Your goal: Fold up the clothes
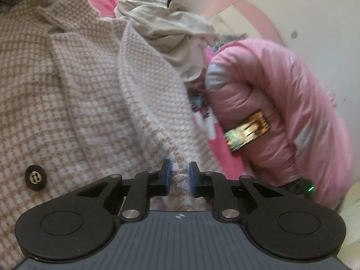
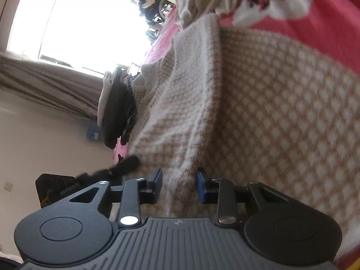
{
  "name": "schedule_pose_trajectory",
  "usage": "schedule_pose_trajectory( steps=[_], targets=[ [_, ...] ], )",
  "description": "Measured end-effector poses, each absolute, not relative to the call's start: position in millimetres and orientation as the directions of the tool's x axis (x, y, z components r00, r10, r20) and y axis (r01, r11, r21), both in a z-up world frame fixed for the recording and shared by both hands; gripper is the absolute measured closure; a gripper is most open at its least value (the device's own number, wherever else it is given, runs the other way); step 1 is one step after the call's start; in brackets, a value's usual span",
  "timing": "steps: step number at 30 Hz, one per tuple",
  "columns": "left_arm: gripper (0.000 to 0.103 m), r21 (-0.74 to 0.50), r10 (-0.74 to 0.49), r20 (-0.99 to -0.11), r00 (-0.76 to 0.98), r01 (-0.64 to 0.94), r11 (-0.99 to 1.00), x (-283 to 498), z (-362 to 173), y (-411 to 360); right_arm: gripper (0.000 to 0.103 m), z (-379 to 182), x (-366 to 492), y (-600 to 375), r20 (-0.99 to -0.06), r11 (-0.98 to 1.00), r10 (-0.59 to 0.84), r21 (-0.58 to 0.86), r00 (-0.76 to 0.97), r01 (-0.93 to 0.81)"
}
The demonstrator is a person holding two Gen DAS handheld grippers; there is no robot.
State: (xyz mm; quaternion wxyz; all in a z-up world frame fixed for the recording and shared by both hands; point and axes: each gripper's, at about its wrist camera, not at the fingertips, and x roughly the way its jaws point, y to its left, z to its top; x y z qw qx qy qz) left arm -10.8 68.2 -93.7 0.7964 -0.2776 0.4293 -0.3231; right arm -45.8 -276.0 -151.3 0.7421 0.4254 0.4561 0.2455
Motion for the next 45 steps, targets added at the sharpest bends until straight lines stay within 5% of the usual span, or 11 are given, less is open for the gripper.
schedule_pose_trajectory(
  steps=[5,13,21,35,41,45],
  targets=[
    [0.089,-0.727,-0.782,-0.501,0.372,0.310,0.613,-19.8,-90.8,51.5,0.085,-125.7,-49.6,-294.7,-0.479,0.566,0.739,0.823,0.474,-0.049],
    [0.089,-0.704,-0.788,-0.590,0.175,0.365,0.609,-18.3,-118.2,-16.8,0.086,-91.6,-49.9,-328.8,-0.698,0.797,0.591,0.581,0.404,-0.163],
    [0.089,-0.657,-0.770,-0.630,0.101,0.460,0.597,-17.9,-126.5,-56.9,0.086,-89.7,-39.0,-339.3,-0.823,0.889,0.453,0.391,0.342,-0.237],
    [0.088,-0.622,-0.743,-0.664,0.086,0.488,0.612,-22.4,-132.1,-76.5,0.086,-90.0,-38.7,-316.6,-0.902,0.890,0.298,0.144,0.314,-0.432],
    [0.073,-0.626,-0.754,-0.655,0.049,0.524,0.578,-29.6,-121.3,-61.3,0.064,-98.8,-51.9,-309.4,-0.913,0.880,0.186,-0.009,0.362,-0.474],
    [0.073,-0.585,-0.769,-0.633,0.086,0.598,0.548,-27.8,-95.3,-34.9,0.064,-66.3,-55.4,-317.9,-0.882,0.893,0.160,-0.062,0.443,-0.446]
  ],
)
